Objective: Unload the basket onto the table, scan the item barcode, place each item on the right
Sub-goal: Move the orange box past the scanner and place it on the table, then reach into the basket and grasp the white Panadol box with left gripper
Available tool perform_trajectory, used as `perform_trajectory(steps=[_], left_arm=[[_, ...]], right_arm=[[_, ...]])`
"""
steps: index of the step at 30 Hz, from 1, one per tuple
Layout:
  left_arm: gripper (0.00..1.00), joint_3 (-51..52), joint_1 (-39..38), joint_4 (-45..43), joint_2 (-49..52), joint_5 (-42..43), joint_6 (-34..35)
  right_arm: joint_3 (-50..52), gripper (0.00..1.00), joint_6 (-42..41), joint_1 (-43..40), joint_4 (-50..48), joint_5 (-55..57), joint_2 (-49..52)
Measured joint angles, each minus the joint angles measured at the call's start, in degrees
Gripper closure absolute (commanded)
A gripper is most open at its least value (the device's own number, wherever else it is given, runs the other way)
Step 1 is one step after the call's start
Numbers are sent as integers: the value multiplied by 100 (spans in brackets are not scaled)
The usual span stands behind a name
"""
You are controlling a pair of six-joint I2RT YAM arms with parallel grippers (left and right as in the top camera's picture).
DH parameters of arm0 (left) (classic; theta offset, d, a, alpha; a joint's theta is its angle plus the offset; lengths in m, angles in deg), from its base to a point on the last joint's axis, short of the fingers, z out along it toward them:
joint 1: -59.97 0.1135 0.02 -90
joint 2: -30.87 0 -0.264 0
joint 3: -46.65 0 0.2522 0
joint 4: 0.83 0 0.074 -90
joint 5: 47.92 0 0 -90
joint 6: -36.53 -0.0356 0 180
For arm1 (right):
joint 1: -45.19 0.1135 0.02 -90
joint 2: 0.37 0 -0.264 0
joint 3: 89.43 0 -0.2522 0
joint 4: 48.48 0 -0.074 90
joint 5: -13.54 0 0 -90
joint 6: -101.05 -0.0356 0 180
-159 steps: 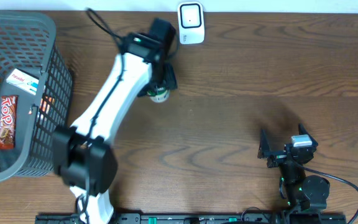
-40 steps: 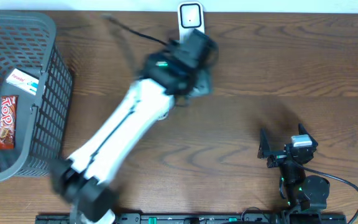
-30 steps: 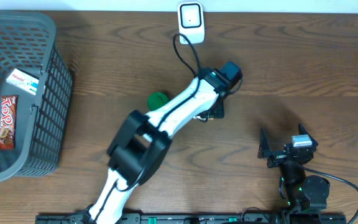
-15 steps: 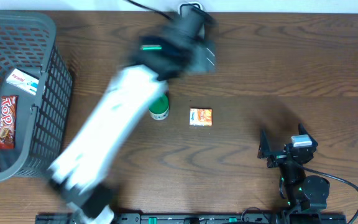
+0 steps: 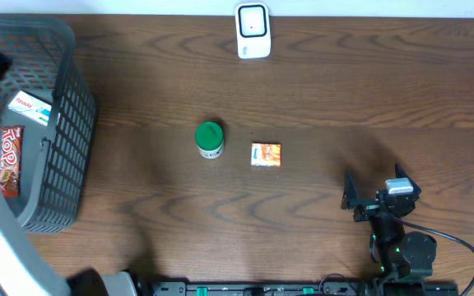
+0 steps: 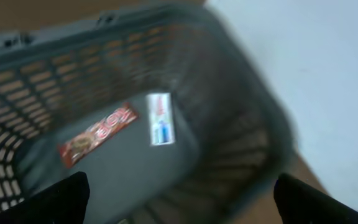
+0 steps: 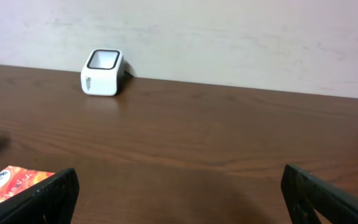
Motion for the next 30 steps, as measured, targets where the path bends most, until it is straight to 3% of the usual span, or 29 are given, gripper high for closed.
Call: perform_trajectory(steps=[17,30], left_arm=[[5,42,249,-568,2881,212,264],[5,42,249,-807,4050,210,938]], right_arm=[[0,1,0,2,0,0,0],[0,1,0,2,0,0,0]])
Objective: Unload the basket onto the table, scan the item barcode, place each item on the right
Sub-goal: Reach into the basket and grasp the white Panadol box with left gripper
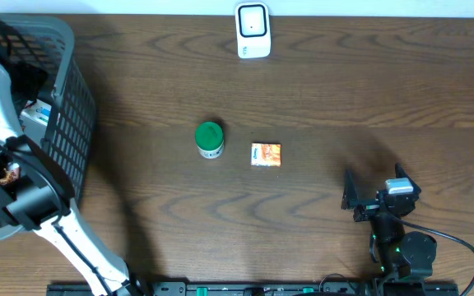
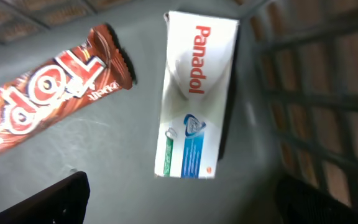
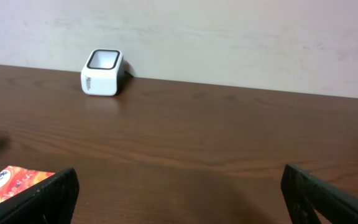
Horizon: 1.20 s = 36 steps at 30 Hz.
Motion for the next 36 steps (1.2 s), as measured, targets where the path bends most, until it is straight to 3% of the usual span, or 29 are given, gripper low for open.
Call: perform_trajectory(steps=[10,36], left_arm=[[5,2,-7,-424,555,2,262],[5,612,-13,-1034,562,-114,46]], right_arm=[[0,1,0,0,0,0,0],[0,1,0,0,0,-2,0]])
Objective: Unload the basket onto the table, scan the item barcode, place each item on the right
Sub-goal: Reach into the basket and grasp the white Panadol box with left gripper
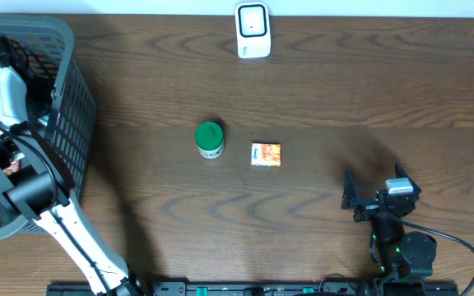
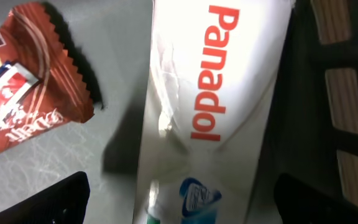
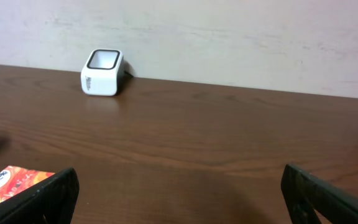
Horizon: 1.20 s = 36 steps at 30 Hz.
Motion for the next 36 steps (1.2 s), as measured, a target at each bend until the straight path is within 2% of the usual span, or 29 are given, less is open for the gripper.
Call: perform_trajectory(steps=[9,10,11,13,17,30,36], left_arm=[[5,326,-20,-463,-24,-142,-83],[9,354,-22,-498,-28,-170,-90],[24,385,-26,-533,-42,-192,-98],[38,409,-31,-535,-50,-247,-109],[49,415,-20,-446,-57,-254,-125],[52,640,142,-31,-378,-125,-103],[51,699,461,149,-1482,-83,-103]], right_arm=[[0,1,0,0,0,0,0],[0,1,0,0,0,0,0],[0,1,0,0,0,2,0],[0,1,0,0,0,0,0],[0,1,0,0,0,0,0],[0,1,0,0,0,0,0],[0,1,0,0,0,2,0]])
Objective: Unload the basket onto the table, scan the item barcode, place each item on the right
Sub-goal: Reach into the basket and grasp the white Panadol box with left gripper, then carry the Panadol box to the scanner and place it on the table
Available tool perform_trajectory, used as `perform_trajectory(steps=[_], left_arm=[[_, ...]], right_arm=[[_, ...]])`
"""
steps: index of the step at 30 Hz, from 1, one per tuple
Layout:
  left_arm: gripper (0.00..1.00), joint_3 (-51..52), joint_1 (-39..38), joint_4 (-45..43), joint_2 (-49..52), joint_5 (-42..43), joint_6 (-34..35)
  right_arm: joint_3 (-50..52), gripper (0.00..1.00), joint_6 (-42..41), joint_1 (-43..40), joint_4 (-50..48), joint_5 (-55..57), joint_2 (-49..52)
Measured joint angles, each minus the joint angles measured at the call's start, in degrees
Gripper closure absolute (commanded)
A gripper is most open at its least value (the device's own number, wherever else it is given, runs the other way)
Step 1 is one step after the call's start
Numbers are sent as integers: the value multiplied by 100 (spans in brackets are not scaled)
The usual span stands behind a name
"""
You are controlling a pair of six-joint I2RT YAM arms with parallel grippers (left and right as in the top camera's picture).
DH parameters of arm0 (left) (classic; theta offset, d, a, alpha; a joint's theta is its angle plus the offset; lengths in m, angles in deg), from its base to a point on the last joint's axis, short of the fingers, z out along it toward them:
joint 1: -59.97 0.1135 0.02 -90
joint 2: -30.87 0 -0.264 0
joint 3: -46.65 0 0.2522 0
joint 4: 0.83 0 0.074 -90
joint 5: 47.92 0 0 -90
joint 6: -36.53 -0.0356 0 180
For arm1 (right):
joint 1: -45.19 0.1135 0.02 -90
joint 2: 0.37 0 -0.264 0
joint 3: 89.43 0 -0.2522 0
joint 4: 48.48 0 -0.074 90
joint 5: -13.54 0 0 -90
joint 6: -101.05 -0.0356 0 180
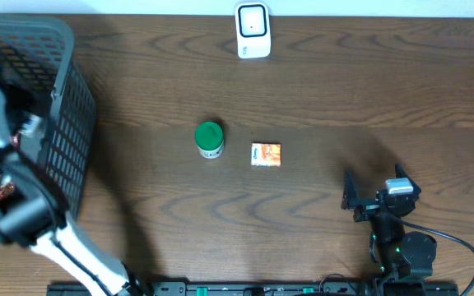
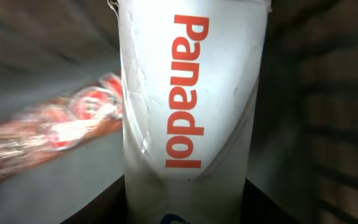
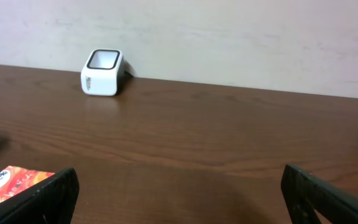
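Note:
A white Panadol box (image 2: 188,112) fills the left wrist view, and my left gripper (image 2: 187,202) is shut on its lower end, dark fingers (image 2: 104,205) pressing each side. Overhead, that arm reaches into the grey basket (image 1: 64,123) at the far left, with the box (image 1: 30,125) showing by its wall. The white barcode scanner (image 1: 253,31) stands at the table's far edge, also seen as a small cube, the scanner (image 3: 102,73). My right gripper (image 1: 359,201) rests open near the front right, with nothing between its fingers (image 3: 51,193).
A green-lidded jar (image 1: 210,140) and a small orange packet (image 1: 266,154) sit mid-table; the orange packet (image 3: 8,182) lies just left of the right gripper. A blurred brown chocolate bar (image 2: 48,134) lies in the basket behind the Panadol box.
My left fingers stood wide apart around the Panadol box lying in the basket; now they are shut on it and the basket behind is blurred. The right arm has not moved.
First my left gripper hung open above the basket, with the chocolate bar and Panadol box small below. Then it was lower over both, then close over the box with fingers apart. Now it grips the box. The right arm stayed still throughout.

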Motion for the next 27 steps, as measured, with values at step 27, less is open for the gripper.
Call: perform_trajectory(steps=[27], left_arm=[[51,-7,-4913,1266,-3753,1143,315]], right_arm=[[0,1,0,0,0,-2,0]])
